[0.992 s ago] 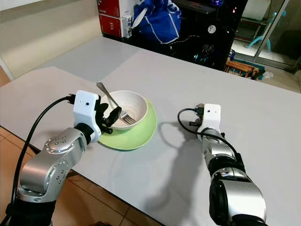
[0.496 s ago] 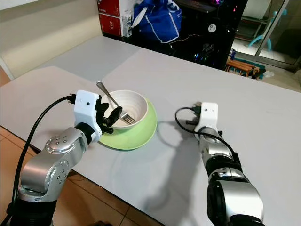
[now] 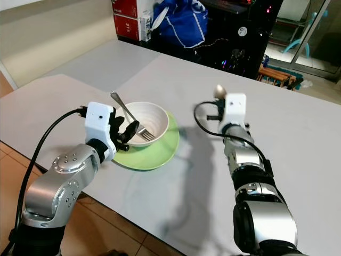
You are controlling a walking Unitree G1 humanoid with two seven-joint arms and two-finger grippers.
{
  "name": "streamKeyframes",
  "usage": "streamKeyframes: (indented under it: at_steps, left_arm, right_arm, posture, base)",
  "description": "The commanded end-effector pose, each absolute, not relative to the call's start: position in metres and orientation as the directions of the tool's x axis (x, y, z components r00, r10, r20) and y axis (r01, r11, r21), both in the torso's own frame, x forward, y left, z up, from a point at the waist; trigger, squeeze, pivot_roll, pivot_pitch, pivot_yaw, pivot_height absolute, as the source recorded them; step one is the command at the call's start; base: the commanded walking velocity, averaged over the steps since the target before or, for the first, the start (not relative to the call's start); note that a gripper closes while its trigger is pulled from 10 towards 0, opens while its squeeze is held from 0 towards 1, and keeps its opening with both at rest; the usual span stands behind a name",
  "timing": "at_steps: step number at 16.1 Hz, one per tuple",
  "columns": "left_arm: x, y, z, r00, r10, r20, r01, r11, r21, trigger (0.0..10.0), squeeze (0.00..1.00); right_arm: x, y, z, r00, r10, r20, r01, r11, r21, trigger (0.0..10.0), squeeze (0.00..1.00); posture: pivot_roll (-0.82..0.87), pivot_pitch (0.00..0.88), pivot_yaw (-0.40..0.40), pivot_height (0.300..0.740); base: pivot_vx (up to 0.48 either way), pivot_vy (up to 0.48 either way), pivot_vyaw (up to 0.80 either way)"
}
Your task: Setting the table
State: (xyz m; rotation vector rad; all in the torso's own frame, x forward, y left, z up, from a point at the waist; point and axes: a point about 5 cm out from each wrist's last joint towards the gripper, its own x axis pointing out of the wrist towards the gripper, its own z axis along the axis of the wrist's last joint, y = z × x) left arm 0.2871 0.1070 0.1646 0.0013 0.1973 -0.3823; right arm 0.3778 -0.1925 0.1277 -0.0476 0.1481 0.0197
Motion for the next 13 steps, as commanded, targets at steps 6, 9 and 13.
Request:
streamKeyframes:
  at_steps: [6, 9, 13]
  left_arm:
    - [0.291, 0.105, 0.166, 0.909, -0.375, -0.181, 0.378, 0.926, -0.024, 10.0, 0.00]
    - [0.291, 0.103, 0.167, 0.908, -0.379, -0.178, 0.381, 0.924, -0.026, 10.0, 0.00]
    - [0.293, 0.103, 0.168, 0.910, -0.380, -0.168, 0.381, 0.924, -0.023, 10.0, 0.00]
  right_arm:
    - [0.368, -0.204, 0.189, 0.928, 0.374, 0.012, -0.357, 0.894, -0.271, 0.0, 0.00]
    - [0.358, -0.216, 0.192, 0.872, 0.485, -0.072, -0.471, 0.789, -0.396, 0.0, 0.00]
    - [0.344, -0.211, 0.188, 0.760, 0.614, -0.214, -0.619, 0.583, -0.526, 0.0, 0.00]
  posture:
    - [-0.03, 0.000, 0.000, 0.740]
    - [-0.04, 0.000, -0.004, 0.740]
    - [-0.03, 0.000, -0.008, 0.740]
  base:
    - [0.000, 0.000, 0.00]
    - [0.000, 0.000, 0.00]
    - [0.000, 0.000, 0.00]
